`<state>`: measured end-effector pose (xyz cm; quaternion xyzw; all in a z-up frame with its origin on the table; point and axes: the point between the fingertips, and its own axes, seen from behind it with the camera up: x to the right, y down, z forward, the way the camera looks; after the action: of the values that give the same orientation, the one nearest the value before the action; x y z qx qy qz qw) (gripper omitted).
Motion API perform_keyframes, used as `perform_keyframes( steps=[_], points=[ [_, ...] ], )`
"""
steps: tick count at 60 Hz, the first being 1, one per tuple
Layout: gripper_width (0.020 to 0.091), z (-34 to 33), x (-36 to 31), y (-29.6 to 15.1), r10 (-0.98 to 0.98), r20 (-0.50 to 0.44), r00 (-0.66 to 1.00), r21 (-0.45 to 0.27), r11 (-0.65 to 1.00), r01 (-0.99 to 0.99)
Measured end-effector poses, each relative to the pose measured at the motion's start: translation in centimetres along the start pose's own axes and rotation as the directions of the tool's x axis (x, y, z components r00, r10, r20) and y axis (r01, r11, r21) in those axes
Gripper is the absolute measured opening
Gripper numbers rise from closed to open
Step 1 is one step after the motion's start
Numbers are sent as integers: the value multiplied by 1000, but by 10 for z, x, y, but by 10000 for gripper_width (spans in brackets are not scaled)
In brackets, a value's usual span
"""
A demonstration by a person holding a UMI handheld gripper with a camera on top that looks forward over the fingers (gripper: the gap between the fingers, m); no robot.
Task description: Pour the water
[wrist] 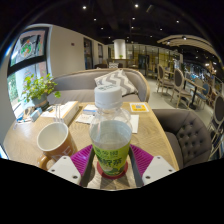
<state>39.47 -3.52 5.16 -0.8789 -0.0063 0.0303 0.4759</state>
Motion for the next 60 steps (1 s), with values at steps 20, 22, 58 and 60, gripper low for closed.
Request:
perform_keyframes(
  steps=[20, 22, 58, 60],
  points=[
    [853, -90, -19, 2, -20, -101, 995, -100, 995, 10],
    [853, -106, -27, 1, -15, -107, 994, -112, 994, 3],
    [857, -293, -164, -1, 45, -154, 987, -122, 990, -64],
    [855, -294, -165, 0, 48, -151, 987, -123, 990, -67]
  ],
)
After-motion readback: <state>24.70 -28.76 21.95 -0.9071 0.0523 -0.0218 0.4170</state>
